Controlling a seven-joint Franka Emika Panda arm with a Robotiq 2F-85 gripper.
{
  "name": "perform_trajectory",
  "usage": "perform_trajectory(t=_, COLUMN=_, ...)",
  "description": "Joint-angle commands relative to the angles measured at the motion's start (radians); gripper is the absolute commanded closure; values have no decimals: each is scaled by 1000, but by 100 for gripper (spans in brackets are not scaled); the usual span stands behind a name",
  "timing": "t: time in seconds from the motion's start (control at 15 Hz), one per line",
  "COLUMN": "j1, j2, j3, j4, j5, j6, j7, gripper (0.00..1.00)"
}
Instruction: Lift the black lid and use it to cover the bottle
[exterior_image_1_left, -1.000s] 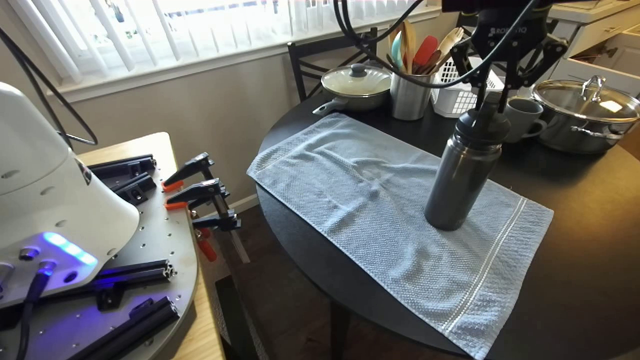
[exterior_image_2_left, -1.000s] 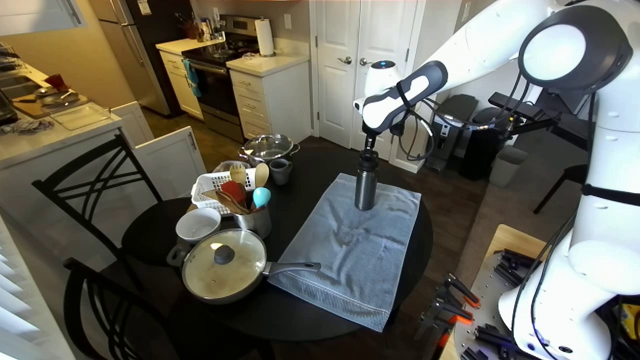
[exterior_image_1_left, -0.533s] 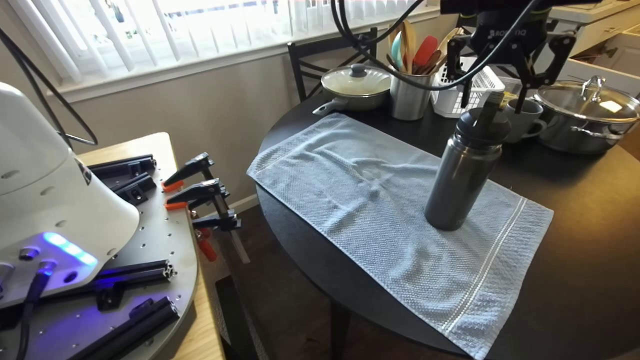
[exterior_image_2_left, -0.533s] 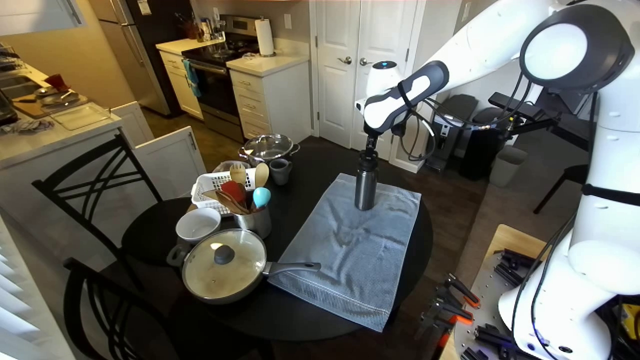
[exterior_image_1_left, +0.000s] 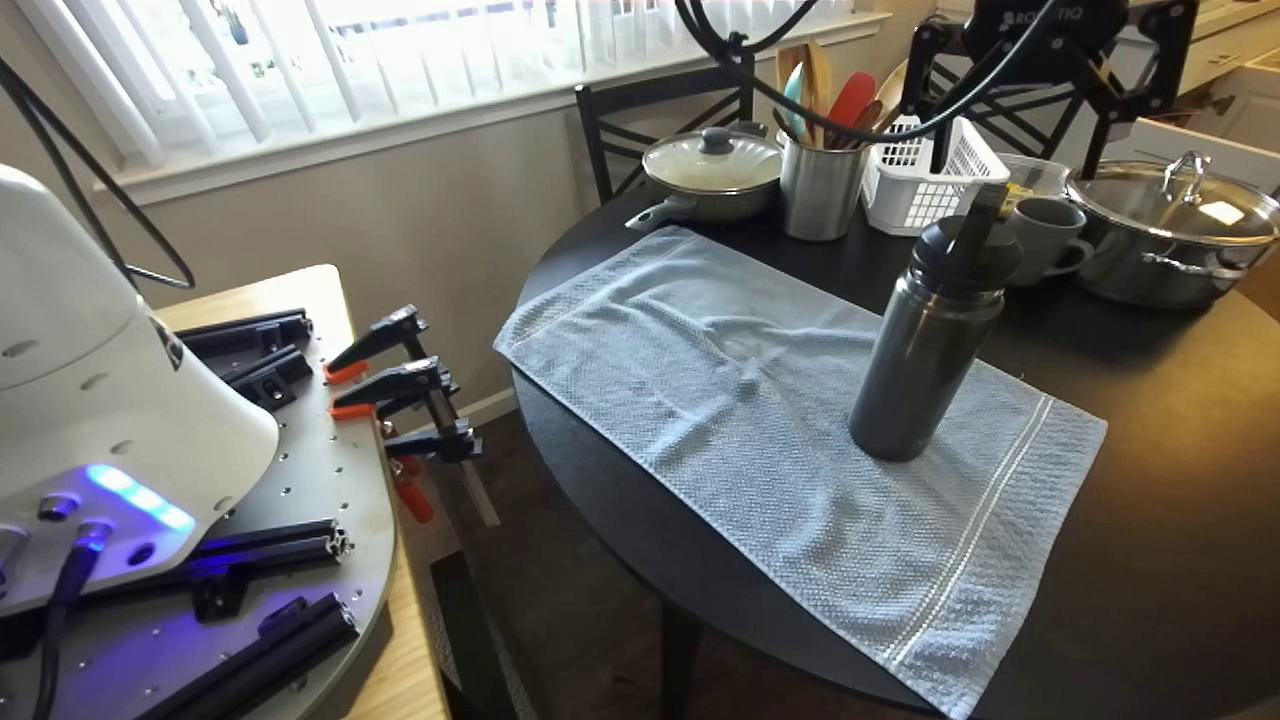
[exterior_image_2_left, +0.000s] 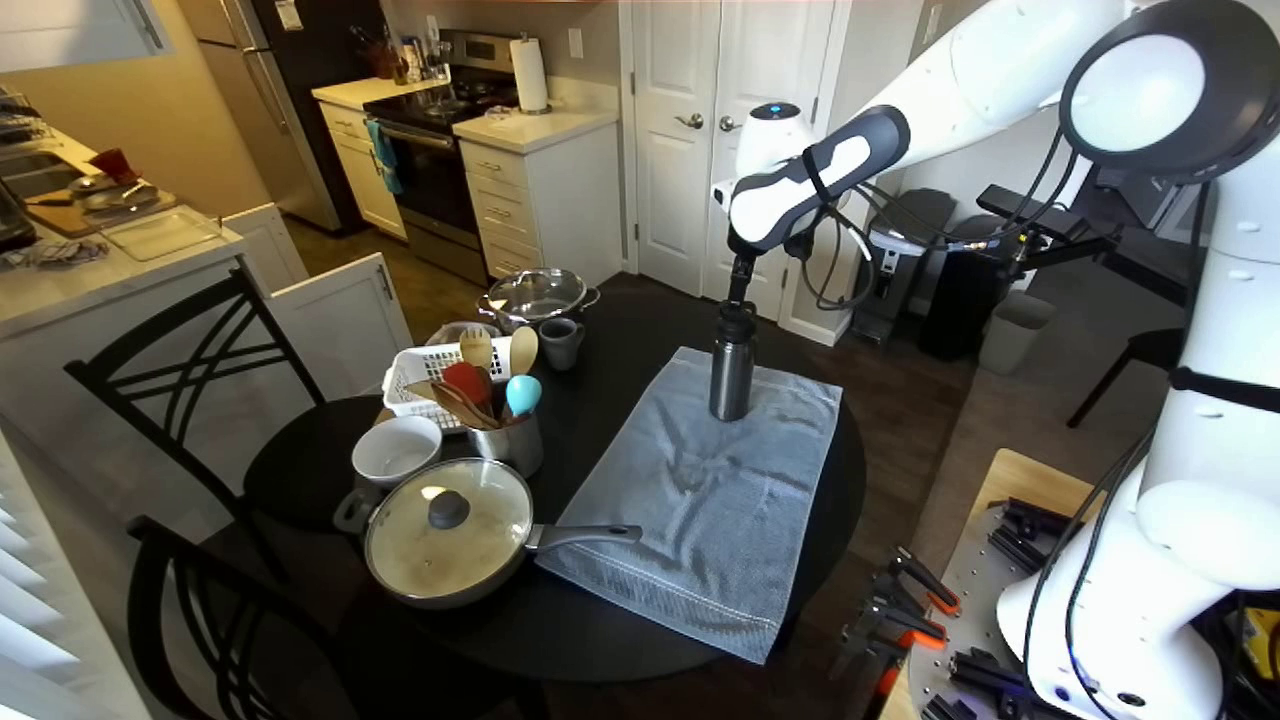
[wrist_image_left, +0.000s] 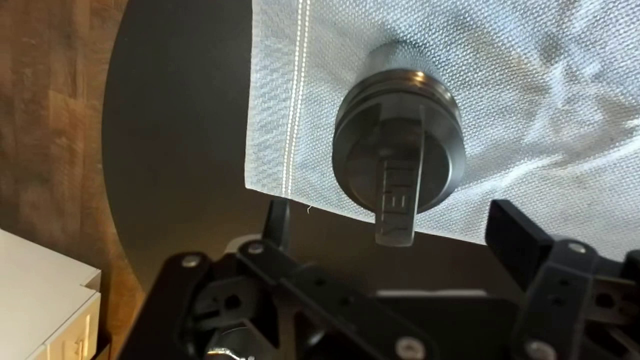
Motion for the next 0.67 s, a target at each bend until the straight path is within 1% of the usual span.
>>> perform_trajectory(t=0.0, j1=-2, j2=-55, j3=10, j4=-12, j5=0, j6=-22, j7=5, gripper=0)
perform_trajectory(t=0.33, j1=8, j2=-92, j3=14, j4=-20, j5=2, j6=-41, j7=11, gripper=0)
perform_trajectory(t=0.4, j1=11, j2=-94, j3=12, j4=-18, j5=-1, j6=-58, j7=18, gripper=0)
perform_trajectory(t=0.53, j1=22, j2=-99, j3=6, j4=-14, j5=-17, j6=-130, j7=38, gripper=0)
perform_trajectory(t=0.6, j1=12, j2=-73, j3=12, j4=3, j5=0, j6=-86, j7=2, gripper=0)
